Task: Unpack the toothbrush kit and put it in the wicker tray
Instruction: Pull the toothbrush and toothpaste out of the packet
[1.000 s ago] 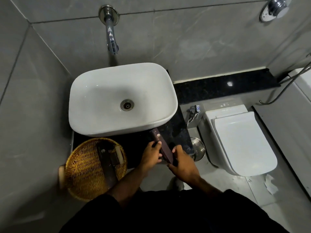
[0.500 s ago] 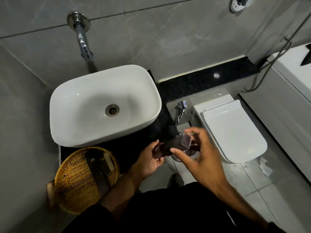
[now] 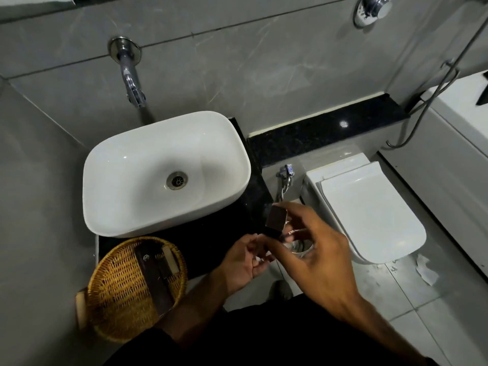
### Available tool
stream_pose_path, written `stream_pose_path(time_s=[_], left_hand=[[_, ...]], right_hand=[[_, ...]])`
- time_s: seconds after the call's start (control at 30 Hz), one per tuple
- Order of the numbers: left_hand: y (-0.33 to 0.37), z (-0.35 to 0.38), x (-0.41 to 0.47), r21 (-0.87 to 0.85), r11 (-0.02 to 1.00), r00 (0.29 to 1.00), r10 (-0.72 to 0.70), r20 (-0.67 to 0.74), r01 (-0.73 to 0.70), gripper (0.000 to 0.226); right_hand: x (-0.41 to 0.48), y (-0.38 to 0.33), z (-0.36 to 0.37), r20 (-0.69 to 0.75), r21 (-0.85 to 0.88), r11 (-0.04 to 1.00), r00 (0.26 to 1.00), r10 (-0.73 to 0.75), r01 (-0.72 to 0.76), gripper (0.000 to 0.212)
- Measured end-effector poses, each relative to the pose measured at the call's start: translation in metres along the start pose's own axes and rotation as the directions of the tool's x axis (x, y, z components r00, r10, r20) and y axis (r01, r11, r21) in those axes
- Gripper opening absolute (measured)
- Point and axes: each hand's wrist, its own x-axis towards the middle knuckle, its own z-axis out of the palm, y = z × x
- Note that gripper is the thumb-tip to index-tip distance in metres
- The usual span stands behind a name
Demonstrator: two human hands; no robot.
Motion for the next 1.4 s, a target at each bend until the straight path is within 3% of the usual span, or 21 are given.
stream_pose_path(time_s=[0.17, 0.3, 0.43, 0.6, 0.67, 0.77, 0.87, 0.93, 0.97, 1.07, 1.13, 1.27, 1.4], left_hand=[[-0.006, 0.003, -0.001, -0.045, 0.997, 0.998, -0.056, 0.011, 0.056, 0.024], [-0.014, 0.008, -0.001, -0.089, 0.993, 0.995, -0.081, -0.058, 0.075, 0.027], [-0.020, -0.001, 0.005, -0.172, 0.982, 0.996, -0.078, -0.035, 0.071, 0.034], [-0.025, -0.011, 0.007, -0.336, 0.934, 0.992, -0.115, 0.046, 0.124, 0.043], [-0.024, -0.008, 0.006, -0.384, 0.914, 0.992, -0.118, 0.048, 0.128, 0.043], [-0.020, 0.002, 0.002, -0.446, 0.887, 0.993, -0.118, 0.026, 0.117, 0.043], [-0.017, 0.027, -0.001, -0.479, 0.875, 0.992, -0.109, -0.056, 0.069, 0.041], [-0.014, 0.045, -0.005, -0.480, 0.877, 0.988, -0.053, -0.146, -0.024, 0.039], [-0.012, 0.054, -0.007, -0.491, 0.870, 0.992, -0.029, -0.126, -0.037, 0.035], [-0.010, 0.066, -0.010, -0.515, 0.855, 0.996, -0.016, 0.088, 0.059, 0.029], [-0.011, 0.066, -0.009, -0.525, 0.849, 0.993, -0.006, 0.115, 0.066, 0.033], [-0.020, 0.063, -0.014, -0.561, 0.827, 0.995, 0.036, 0.091, 0.021, 0.036], [-0.035, 0.053, -0.025, -0.595, 0.804, 1.000, 0.024, 0.020, -0.008, 0.035]], right_hand=[[-0.001, -0.002, -0.004, 0.014, -0.002, 1.000, 1.000, 0.008, -0.008, 0.058], [-0.003, -0.012, -0.021, -0.007, 0.055, 0.998, 0.999, -0.035, 0.035, 0.075], [0.001, -0.026, -0.052, -0.099, 0.072, 0.988, 0.987, -0.128, 0.135, 0.067], [0.018, -0.026, -0.092, -0.326, 0.412, 0.882, 0.941, -0.092, 0.229, 0.044], [0.017, -0.007, -0.097, -0.327, 0.541, 0.829, 0.944, 0.053, 0.141, 0.037], [-0.001, 0.036, -0.080, -0.080, 0.585, 0.793, 0.962, 0.262, -0.168, 0.032], [-0.032, 0.079, -0.052, 0.299, 0.348, 0.801, 0.867, 0.398, -0.487, 0.037], [-0.046, 0.101, -0.038, 0.481, 0.085, 0.850, 0.768, 0.422, -0.520, 0.045], [-0.049, 0.111, -0.032, 0.534, -0.019, 0.876, 0.735, 0.417, -0.483, 0.052], [-0.050, 0.132, -0.019, 0.607, -0.088, 0.875, 0.671, 0.426, -0.475, 0.048], [-0.052, 0.147, -0.012, 0.553, -0.054, 0.835, 0.680, 0.482, -0.547, 0.040], [-0.035, 0.187, -0.006, 0.289, -0.019, 0.769, 0.732, 0.616, -0.639, 0.022], [0.008, 0.226, -0.005, 0.071, -0.035, 0.747, 0.744, 0.664, -0.664, 0.023]])
